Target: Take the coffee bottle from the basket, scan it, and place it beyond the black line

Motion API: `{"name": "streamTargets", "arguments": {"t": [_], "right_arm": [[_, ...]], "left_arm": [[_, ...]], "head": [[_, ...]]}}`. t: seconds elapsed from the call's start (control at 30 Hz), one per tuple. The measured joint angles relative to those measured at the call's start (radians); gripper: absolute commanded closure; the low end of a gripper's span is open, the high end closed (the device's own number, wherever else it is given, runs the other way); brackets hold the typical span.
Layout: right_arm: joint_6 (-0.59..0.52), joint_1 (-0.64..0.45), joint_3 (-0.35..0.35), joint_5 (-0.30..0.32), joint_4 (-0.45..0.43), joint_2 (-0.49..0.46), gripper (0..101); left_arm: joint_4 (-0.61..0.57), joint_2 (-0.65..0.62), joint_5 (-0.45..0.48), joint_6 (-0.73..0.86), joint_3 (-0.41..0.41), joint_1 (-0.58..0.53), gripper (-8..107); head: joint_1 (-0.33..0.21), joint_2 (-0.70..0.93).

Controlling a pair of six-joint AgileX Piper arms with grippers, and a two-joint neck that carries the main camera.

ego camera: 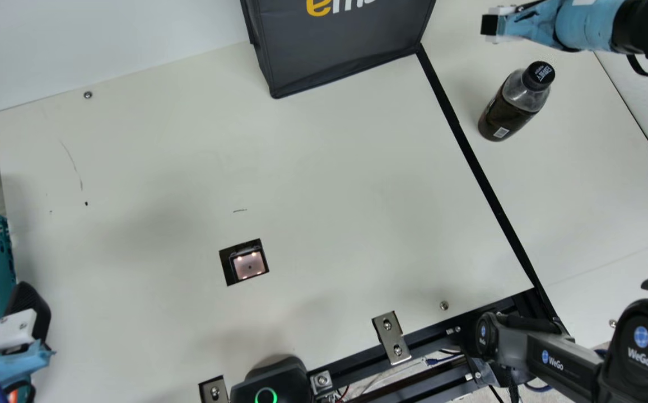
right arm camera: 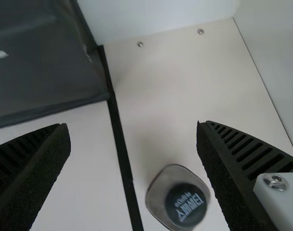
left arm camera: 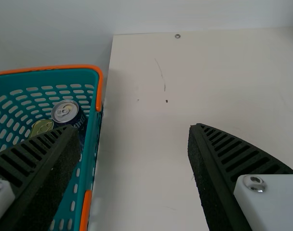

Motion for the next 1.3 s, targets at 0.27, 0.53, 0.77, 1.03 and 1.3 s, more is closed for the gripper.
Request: {"name": "streamTargets", "arguments": {"t": [0.27, 0.53, 0.77, 1.03, 1.3], "right_arm": [[0.048, 0.103, -0.055, 0.015, -0.010, -0.006, 11], [0.097, 0.211, -0.082, -0.001, -0.018, -0.019, 11], [0.130, 0.288, -0.098, -0.016, -0.019, -0.030, 11], [0.162, 0.359, -0.109, -0.030, -0.028, -0.043, 11], [0.185, 0.407, -0.110, -0.045, -0.060, -0.053, 11]], "left_arm": [[0.000, 0.000, 0.000, 0.000, 0.000, 0.000, 9], [0.000, 0.000, 0.000, 0.000, 0.000, 0.000, 9], [0.000, 0.000, 0.000, 0.000, 0.000, 0.000, 9], [0.000, 0.000, 0.000, 0.000, 0.000, 0.000, 9], [0.000, 0.000, 0.000, 0.000, 0.000, 0.000, 9]], "head": [[-0.002, 0.000], [-0.002, -0.002], [-0.002, 0.000], [-0.002, 0.000], [0.000, 0.000]]}}
